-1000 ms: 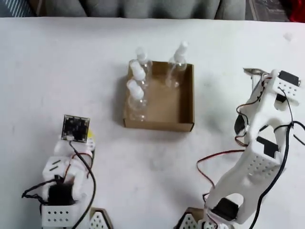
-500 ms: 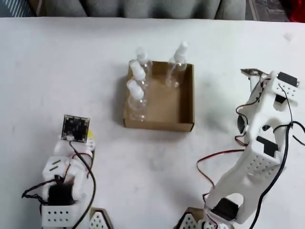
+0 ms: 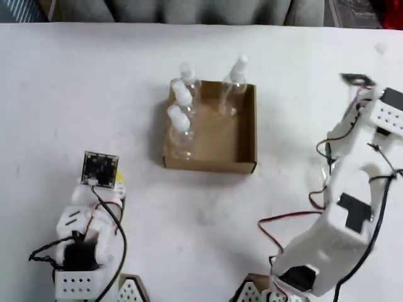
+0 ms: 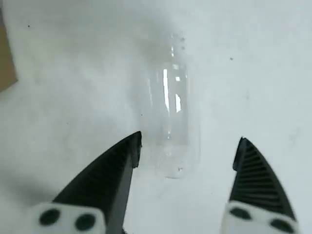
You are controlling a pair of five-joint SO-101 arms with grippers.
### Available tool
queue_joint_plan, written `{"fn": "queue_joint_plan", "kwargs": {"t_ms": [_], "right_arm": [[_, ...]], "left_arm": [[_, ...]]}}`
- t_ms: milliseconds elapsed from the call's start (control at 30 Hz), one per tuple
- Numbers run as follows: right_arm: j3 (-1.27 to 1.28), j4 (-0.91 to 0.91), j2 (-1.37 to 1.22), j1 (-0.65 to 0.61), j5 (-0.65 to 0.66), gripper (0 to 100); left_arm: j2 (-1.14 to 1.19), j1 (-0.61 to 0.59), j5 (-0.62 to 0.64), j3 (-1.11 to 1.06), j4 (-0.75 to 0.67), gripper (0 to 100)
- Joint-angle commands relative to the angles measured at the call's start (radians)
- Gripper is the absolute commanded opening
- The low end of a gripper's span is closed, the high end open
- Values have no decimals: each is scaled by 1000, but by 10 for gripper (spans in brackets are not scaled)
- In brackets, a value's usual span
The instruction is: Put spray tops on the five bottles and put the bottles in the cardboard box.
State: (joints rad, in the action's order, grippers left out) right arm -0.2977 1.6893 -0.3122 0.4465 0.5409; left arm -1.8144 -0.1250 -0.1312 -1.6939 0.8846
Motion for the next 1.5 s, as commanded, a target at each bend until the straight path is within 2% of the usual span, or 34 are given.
{"fn": "queue_joint_plan", "kwargs": {"t_ms": [0, 100, 300, 600, 1033, 1333, 1467], "right_arm": [[120, -35, 116, 39, -38, 251], [256, -125, 170, 41, -12, 251], [410, -265, 309, 47, -63, 252], [410, -341, 202, -16, -61, 252], [410, -499, 54, -21, -58, 252], [394, -484, -5, -16, -69, 252], [394, -487, -2, -13, -152, 251]], "left_arm": [[-8, 2, -14, 2, 2, 21], [-8, 2, -14, 2, 2, 21], [-8, 4, -14, 2, 2, 21], [-8, 2, -14, 2, 2, 21], [-8, 2, -14, 2, 2, 21], [-8, 2, -14, 2, 2, 21], [-8, 2, -14, 2, 2, 21]]}}
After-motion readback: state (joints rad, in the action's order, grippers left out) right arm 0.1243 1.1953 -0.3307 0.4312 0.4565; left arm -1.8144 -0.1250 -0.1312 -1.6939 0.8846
